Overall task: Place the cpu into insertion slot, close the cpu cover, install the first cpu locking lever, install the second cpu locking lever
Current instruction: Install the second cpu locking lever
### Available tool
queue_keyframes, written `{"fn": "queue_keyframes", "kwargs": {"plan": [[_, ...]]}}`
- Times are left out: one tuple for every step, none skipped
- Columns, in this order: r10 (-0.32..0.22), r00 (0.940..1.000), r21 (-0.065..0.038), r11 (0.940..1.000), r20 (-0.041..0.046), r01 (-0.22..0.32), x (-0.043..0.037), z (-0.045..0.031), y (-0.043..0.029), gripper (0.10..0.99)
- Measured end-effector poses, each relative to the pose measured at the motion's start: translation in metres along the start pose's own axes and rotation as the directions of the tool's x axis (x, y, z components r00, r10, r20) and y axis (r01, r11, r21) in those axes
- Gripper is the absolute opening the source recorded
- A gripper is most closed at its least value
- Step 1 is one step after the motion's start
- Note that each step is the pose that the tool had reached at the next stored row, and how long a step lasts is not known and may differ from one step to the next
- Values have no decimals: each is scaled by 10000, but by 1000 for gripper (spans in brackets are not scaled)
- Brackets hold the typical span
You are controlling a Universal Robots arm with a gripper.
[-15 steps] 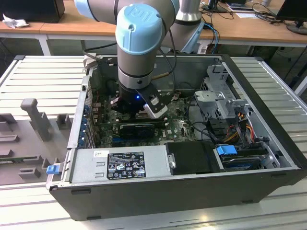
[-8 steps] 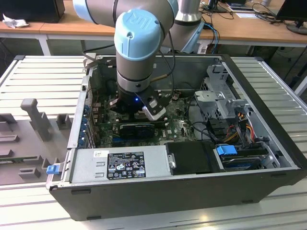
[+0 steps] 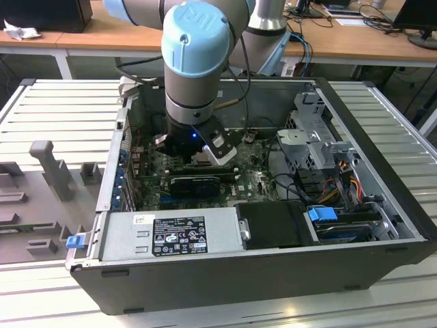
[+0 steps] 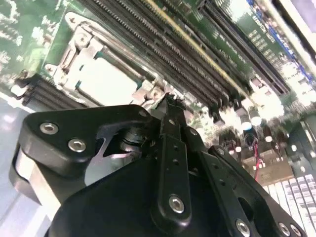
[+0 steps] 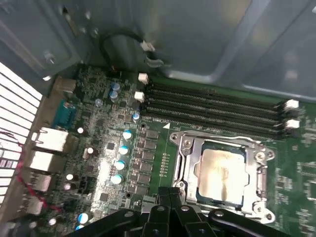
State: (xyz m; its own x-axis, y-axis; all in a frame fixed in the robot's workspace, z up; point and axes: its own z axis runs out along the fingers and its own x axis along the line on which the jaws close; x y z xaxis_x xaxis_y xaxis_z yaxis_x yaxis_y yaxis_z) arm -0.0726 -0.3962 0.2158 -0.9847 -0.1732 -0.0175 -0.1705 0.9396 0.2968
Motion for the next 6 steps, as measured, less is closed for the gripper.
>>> {"fn": "queue_keyframes", "kwargs": {"plan": [[-1, 10000, -1, 10000, 0, 1, -1, -32, 10, 106], [-1, 10000, 1, 10000, -1, 1, -1, -66, 20, 106], [0, 10000, 0, 10000, 0, 0, -2, -125, 39, 106], [0, 10000, 0, 10000, -1, 0, -3, -181, 56, 106], [-1, 10000, 0, 10000, -1, 1, -4, -210, 65, 106], [-1, 10000, -2, 10000, 0, 1, -4, -214, 67, 106]]}}
